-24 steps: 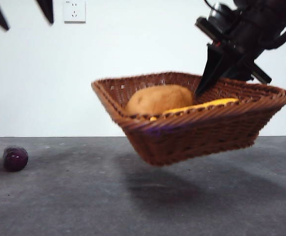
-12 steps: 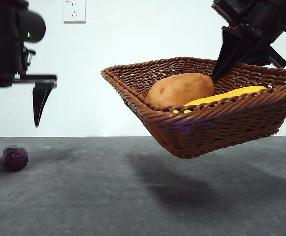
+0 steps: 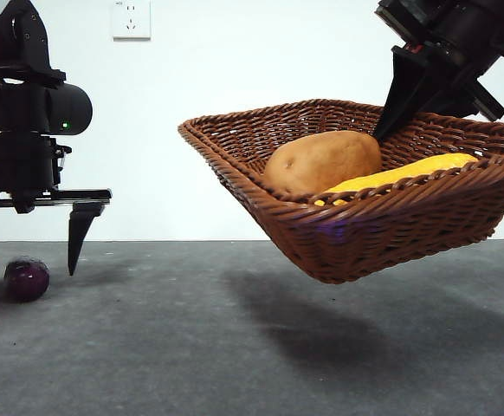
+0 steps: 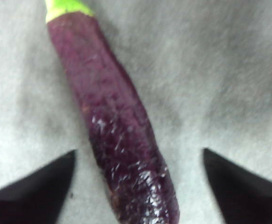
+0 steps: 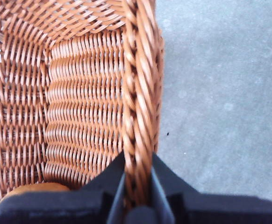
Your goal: Help me put the vegetables on the table into the basket
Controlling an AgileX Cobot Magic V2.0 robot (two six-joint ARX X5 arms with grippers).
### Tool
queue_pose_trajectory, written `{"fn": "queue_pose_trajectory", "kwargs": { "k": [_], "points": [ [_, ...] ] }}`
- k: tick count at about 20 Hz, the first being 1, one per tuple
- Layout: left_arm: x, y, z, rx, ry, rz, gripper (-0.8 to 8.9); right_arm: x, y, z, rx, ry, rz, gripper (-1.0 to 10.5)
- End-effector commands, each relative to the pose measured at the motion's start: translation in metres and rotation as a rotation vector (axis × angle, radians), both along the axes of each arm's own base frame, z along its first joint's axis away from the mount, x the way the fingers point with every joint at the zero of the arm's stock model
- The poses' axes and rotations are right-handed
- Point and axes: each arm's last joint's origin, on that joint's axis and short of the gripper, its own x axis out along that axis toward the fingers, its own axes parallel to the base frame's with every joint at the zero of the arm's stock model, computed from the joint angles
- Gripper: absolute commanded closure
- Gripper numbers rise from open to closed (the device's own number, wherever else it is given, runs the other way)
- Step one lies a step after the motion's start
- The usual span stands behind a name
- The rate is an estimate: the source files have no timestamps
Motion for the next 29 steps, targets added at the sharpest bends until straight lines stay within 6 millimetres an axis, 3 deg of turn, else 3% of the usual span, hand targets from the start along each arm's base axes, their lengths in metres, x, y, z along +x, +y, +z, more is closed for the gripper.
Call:
{"fn": "queue_pose_trajectory", "kwargs": {
  "k": [1, 3, 7, 11, 13, 15, 19, 22, 24, 29],
  "points": [
    [0.001, 0.001, -0.004, -0.001, 0.003, 0.01, 6.62, 0.0, 0.0, 0.006, 0.02, -0.019, 0.009, 9.6],
    [0.002, 0.001, -0.007, 0.002, 0.011, 0.0, 7.76, 0.0, 0.0, 0.006, 0.015, -0.026, 0.017, 9.6],
    [0.002, 0.001, -0.009, 0.006, 0.016, -0.02, 8.21, 0.0, 0.0, 0.006, 0.014, -0.027, 0.019, 9.6],
    [0.002, -0.001, 0.0, -0.03, -0.021, -0.166, 8.21, 0.0, 0.0, 0.006, 0.014, -0.026, 0.016, 9.6],
    [-0.001, -0.002, 0.026, -0.078, -0.132, -0.229, 8.21, 0.0, 0.0, 0.005, 0.016, -0.017, 0.0, 9.6],
    [-0.012, -0.002, 0.069, -0.167, -0.294, -0.306, 8.21, 0.001, -0.001, 0.005, 0.002, -0.016, -0.03, 9.6],
    [-0.063, -0.004, 0.153, -0.315, -0.56, -0.449, 8.21, 0.011, 0.002, -0.004, 0.009, 0.02, -0.119, 9.6],
    [-0.1, -0.011, 0.185, -0.412, -0.658, -0.55, 8.22, 0.017, 0.017, -0.022, -0.001, 0.091, -0.103, 9.6],
    [-0.119, -0.025, 0.186, -0.481, -0.657, -0.625, 8.21, 0.018, 0.032, -0.028, -0.004, 0.103, -0.097, 9.6],
    [-0.141, -0.081, 0.149, -0.686, -0.599, -0.67, 8.22, 0.017, 0.052, -0.031, 0.046, 0.118, -0.105, 9.6]
  ]
}}
